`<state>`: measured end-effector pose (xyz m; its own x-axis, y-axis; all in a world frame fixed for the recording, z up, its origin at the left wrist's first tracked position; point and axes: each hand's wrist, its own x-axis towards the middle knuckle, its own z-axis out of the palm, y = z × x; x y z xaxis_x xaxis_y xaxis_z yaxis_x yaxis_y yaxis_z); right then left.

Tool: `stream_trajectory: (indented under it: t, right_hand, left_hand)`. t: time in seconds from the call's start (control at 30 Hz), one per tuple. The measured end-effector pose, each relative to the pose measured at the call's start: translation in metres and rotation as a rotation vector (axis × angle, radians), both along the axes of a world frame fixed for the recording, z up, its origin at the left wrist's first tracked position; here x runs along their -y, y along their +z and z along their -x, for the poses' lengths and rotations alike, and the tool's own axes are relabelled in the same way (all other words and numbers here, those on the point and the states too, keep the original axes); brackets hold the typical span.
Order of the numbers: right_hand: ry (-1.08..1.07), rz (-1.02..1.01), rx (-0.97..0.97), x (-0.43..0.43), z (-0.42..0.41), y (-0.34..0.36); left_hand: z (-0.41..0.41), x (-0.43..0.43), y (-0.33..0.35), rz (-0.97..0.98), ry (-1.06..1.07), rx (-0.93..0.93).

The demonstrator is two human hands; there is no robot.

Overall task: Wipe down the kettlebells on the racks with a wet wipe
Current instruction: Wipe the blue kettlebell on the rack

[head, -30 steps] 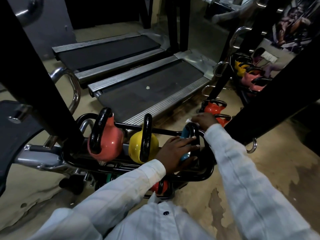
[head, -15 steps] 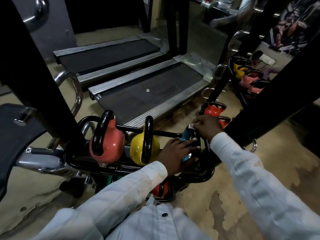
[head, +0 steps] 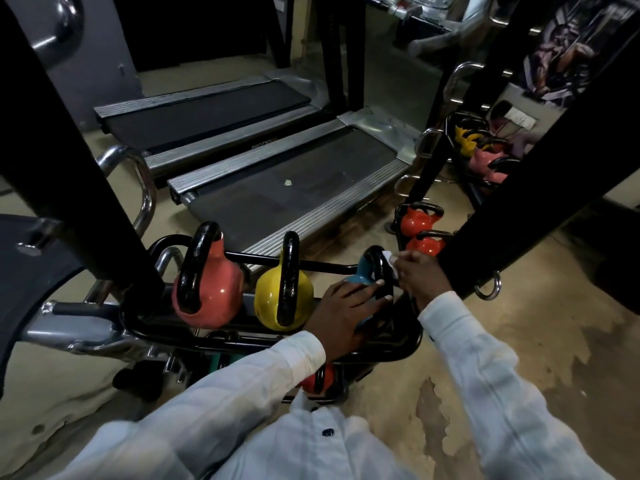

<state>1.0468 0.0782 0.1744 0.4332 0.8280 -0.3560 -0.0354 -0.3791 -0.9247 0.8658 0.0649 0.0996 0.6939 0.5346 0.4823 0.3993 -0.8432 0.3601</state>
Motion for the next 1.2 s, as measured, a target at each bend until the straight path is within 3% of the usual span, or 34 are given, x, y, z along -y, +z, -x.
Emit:
stream_trajectory:
  t: [0.17, 0.3, 0.37, 0.47, 0.6, 0.7, 0.77, 0.9, 1.0, 1.07, 1.2]
  right_hand:
    - [0.391, 0.085, 0.923, -0.056, 0.008, 0.014]
    - [0.836, 0.450, 1.572, -0.082, 0.036, 0.023]
    - [0.958, 0.539, 1.773, -0.082, 0.048, 0.027]
    - [1.019, 0.542, 1.877, -0.074, 0.054, 0.036]
    - [0.909, 0.384, 1.697, -0.053, 0.040, 0.043]
    - [0.613, 0.074, 1.304, -0.026, 0.013, 0.034]
    - [0.414, -0.006, 0.990, -0.010, 0.005, 0.025]
    - [0.077, -0.001, 0.513, 0.000, 0.005, -0.003]
    - [-0.088, 0.052, -0.131, -0.002, 0.006, -0.018]
    - [-0.098, 0.115, -0.440, 0.003, 0.009, -0.020]
    - [-0.134, 0.123, -0.526, 0.021, 0.019, -0.023]
  left_hand:
    - [0.003, 0.006, -0.002, -0.035, -0.014, -0.062]
    - [0.004, 0.004, 0.002, -0.049, -0.011, -0.108]
    - [0.003, 0.002, 0.005, -0.047, -0.006, -0.125]
    - [0.003, 0.001, 0.005, -0.044, 0.004, -0.132]
    - [0.003, 0.001, 0.003, -0.038, 0.014, -0.139]
    - [0.003, 0.003, 0.004, -0.029, -0.007, -0.146]
    - [0.003, 0.003, 0.005, -0.021, -0.006, -0.149]
    - [0.003, 0.003, 0.003, 0.005, -0.016, -0.104]
    - [0.003, 0.005, 0.004, -0.023, -0.009, -0.046]
    - [0.002, 0.006, 0.005, -0.036, -0.007, -0.012]
    - [0.004, 0.007, -0.002, -0.081, 0.012, -0.002]
